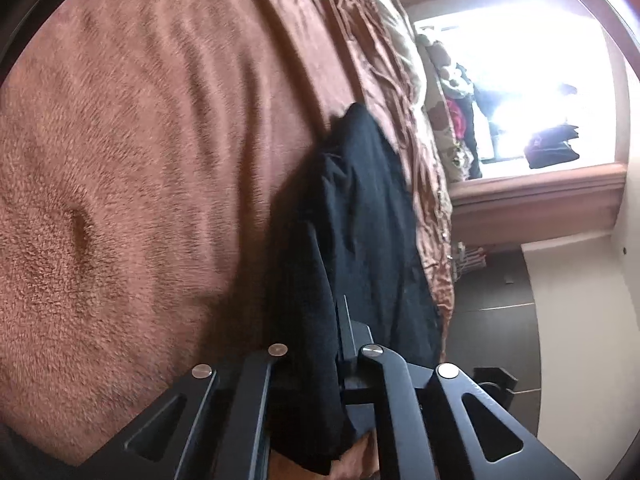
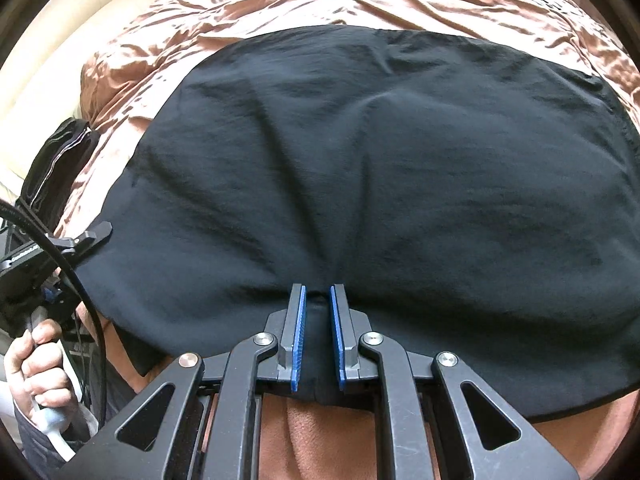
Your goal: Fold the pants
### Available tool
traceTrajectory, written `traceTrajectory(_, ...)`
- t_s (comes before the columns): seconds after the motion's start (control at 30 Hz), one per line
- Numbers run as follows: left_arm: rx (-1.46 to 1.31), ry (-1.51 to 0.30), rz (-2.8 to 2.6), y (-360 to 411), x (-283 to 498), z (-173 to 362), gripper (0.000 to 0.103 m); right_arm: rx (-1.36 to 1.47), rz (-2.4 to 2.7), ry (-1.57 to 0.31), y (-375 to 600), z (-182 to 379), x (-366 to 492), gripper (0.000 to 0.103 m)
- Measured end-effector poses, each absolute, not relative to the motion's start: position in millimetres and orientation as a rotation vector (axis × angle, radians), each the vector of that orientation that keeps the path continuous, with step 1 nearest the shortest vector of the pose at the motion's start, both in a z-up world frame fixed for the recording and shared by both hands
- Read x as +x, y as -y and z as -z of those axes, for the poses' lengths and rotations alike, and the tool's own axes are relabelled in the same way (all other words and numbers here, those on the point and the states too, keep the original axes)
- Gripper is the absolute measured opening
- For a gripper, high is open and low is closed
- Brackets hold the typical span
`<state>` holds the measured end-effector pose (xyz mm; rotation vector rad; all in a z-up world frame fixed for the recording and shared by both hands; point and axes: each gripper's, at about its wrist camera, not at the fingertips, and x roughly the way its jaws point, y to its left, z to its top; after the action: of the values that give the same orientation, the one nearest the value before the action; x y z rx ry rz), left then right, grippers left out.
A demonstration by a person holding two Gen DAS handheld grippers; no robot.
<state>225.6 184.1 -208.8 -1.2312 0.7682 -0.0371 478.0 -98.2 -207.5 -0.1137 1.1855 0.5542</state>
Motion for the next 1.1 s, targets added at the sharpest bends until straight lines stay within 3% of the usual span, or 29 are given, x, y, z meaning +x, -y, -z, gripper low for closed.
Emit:
traceTrajectory(0.53,-1.096,-0.705,0.145,-155.5,258.7,138.2,0.006,0.016,-0.619,-1.161,129.2,201.8,468.4,0.010)
traceTrajectory(1.1,-0.905,-0.720,0.284,-71.7,314.5,70.3,0.006,0.223,-0.544,-1.053,237.0,163.3,437.7,0.010)
